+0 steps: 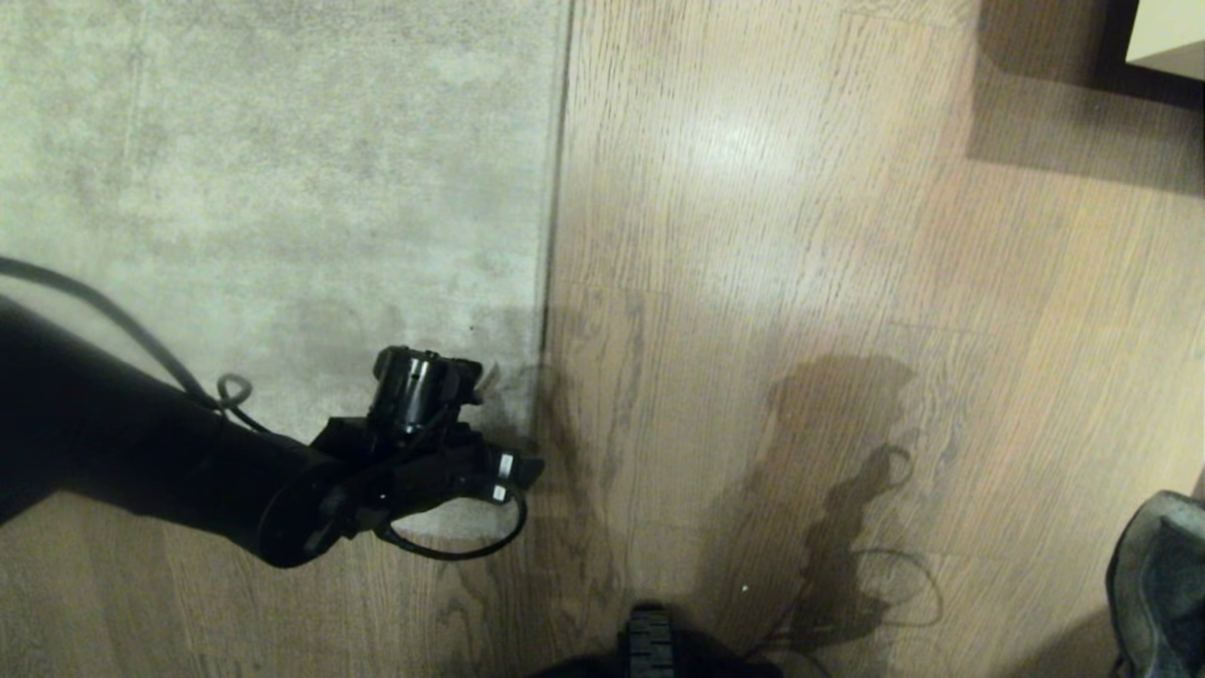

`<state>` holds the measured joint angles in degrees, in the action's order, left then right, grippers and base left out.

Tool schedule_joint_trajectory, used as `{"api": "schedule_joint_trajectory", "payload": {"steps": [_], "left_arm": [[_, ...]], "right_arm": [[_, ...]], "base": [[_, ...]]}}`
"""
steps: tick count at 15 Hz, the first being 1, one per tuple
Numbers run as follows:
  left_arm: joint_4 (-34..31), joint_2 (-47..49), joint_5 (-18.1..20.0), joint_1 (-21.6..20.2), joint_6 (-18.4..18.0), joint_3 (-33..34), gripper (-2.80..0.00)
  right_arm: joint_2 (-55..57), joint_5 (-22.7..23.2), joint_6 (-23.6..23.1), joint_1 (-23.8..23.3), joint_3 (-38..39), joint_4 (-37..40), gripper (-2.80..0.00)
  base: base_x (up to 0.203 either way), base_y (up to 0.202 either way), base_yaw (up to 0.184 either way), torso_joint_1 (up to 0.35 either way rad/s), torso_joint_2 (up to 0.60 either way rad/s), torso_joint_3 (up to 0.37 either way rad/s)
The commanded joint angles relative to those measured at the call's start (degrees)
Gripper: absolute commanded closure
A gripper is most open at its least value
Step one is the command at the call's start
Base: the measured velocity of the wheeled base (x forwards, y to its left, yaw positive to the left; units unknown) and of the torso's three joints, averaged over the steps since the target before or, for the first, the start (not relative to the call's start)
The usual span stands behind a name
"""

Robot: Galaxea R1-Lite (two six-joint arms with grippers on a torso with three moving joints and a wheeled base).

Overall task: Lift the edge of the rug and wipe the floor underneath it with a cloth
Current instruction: Lift up the carpet

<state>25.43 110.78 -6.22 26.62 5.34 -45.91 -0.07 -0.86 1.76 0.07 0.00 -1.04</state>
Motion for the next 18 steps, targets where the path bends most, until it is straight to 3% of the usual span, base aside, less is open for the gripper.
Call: {"api": "schedule_joint_trajectory", "payload": {"steps": [1, 9, 18], "left_arm": [[0.15, 0.75, -0.11, -0.52, 0.02, 0.03, -2.8], [0.17, 3.98, -2.08, -1.29, -0.43, -4.16, -2.8], [-3.88, 2.06, -8.99, -0.8, -4.61, -4.54, -2.8]], "right_arm": [[0.07, -0.02, 0.0, 0.01, 0.0, -0.02, 0.0], [0.07, -0.02, 0.0, 0.01, 0.0, -0.02, 0.0], [0.07, -0.02, 0.0, 0.01, 0.0, -0.02, 0.0]], "base": [[0.0, 0.0, 0.0, 0.0, 0.0, 0.0], [0.0, 0.0, 0.0, 0.0, 0.0, 0.0], [0.0, 0.0, 0.0, 0.0, 0.0, 0.0]]}}
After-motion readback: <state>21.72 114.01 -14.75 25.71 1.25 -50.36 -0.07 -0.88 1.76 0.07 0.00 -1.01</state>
